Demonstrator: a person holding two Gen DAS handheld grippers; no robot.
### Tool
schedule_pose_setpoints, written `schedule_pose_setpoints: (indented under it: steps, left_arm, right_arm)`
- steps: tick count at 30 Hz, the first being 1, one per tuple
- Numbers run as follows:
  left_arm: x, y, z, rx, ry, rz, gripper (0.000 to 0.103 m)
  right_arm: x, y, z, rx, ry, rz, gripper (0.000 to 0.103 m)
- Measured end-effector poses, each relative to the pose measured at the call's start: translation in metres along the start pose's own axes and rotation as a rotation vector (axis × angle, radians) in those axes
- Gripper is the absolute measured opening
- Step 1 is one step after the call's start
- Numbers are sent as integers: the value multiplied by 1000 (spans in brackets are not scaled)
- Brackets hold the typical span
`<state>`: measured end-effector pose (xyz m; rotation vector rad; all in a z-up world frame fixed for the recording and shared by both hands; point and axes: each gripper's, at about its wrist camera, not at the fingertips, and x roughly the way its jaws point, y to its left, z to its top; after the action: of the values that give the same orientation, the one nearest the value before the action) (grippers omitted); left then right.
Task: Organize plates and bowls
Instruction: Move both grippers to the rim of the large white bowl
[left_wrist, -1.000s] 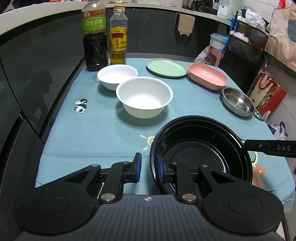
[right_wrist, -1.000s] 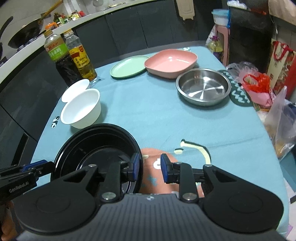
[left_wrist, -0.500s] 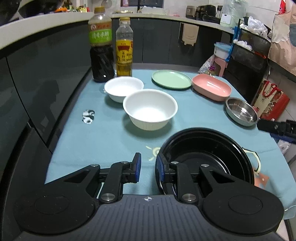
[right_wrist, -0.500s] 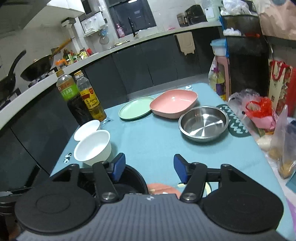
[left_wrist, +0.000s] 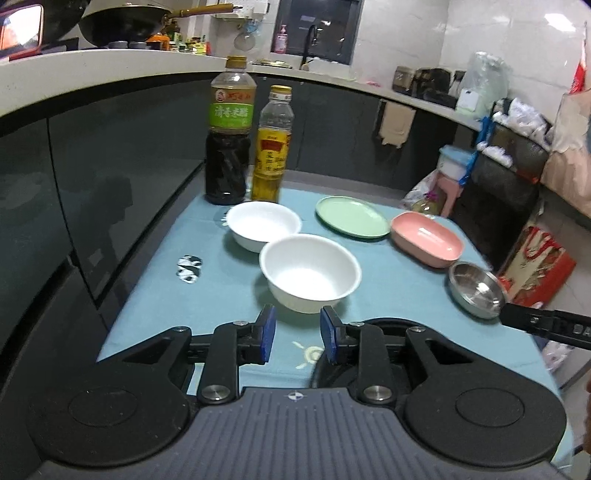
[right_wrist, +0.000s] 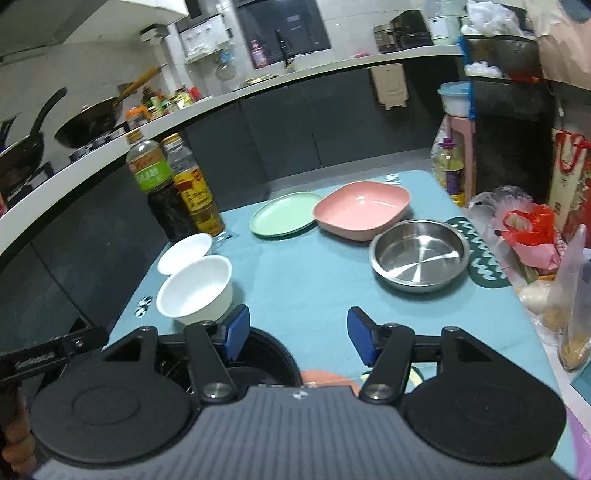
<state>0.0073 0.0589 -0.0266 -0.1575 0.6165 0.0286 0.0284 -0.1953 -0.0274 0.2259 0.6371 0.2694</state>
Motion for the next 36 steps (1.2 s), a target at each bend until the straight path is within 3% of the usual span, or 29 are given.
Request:
schedule_pose_setpoints:
  steps: [7,14,17,36]
  left_arm:
    - [5,-3,9,28,-6,40,30]
    - [16,-1,23,23,-7,56,30]
    - [23,2,28,13,-5,77,31]
    - [84,16,46,-27,127,63,32]
  right_arm:
    - [4,9,6,-82,-9,17,41]
    - [18,11,15,-73,27,94,41]
    - [23,15,18,-81,23,79,41]
    - [84,43,44,-77,166,146,41]
